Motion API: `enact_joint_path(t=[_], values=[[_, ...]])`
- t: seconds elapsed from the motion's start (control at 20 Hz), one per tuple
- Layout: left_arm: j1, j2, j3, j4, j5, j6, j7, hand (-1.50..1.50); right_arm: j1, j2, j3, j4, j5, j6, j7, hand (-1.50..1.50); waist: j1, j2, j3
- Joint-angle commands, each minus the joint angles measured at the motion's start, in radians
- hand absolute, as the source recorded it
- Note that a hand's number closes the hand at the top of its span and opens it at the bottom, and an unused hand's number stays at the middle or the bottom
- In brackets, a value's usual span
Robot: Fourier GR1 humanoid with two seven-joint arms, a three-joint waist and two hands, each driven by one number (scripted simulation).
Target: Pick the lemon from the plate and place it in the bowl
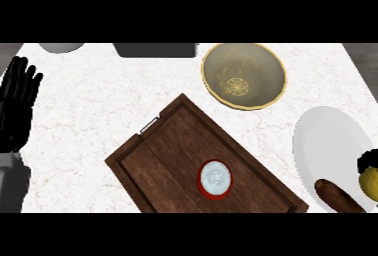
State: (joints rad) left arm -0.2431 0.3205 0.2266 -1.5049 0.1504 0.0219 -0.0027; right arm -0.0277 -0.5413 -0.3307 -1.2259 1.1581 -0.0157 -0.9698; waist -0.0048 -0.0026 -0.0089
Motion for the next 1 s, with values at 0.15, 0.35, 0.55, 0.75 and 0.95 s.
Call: enact_joint_path(t=[0.15,0.35,0.55,0.75,0.95], values=[[-0.069,-0.015,-0.044,0.001,-0.002,-0.021,0.007,0.0,-0.34,-0.19,-0.079,0.381,0.024,0.158,0.098,1.5,0.091,0.03,0.014],[-0.098,-0.045,-0.066,0.011,-0.005,-0.011,0.004,0.0,-0.436,-0.295,-0.098,0.519,0.047,0.24,0.13,1.5,0.132,0.052,0.017],[-0.09,-0.063,-0.083,0.01,-0.021,0.0,-0.004,0.0,-0.535,-0.344,-0.147,0.629,0.034,0.175,0.123,1.5,0.124,0.045,0.02],[-0.095,-0.034,-0.063,0.027,-0.025,-0.008,-0.009,0.0,-0.649,-0.432,-0.174,0.718,0.011,0.21,0.061,1.5,0.106,0.037,0.017],[-0.063,-0.064,-0.082,0.011,-0.026,-0.005,-0.025,0.0,-0.769,-0.479,-0.19,0.776,-0.05,0.328,-0.042,1.5,0.115,0.03,0.015]])
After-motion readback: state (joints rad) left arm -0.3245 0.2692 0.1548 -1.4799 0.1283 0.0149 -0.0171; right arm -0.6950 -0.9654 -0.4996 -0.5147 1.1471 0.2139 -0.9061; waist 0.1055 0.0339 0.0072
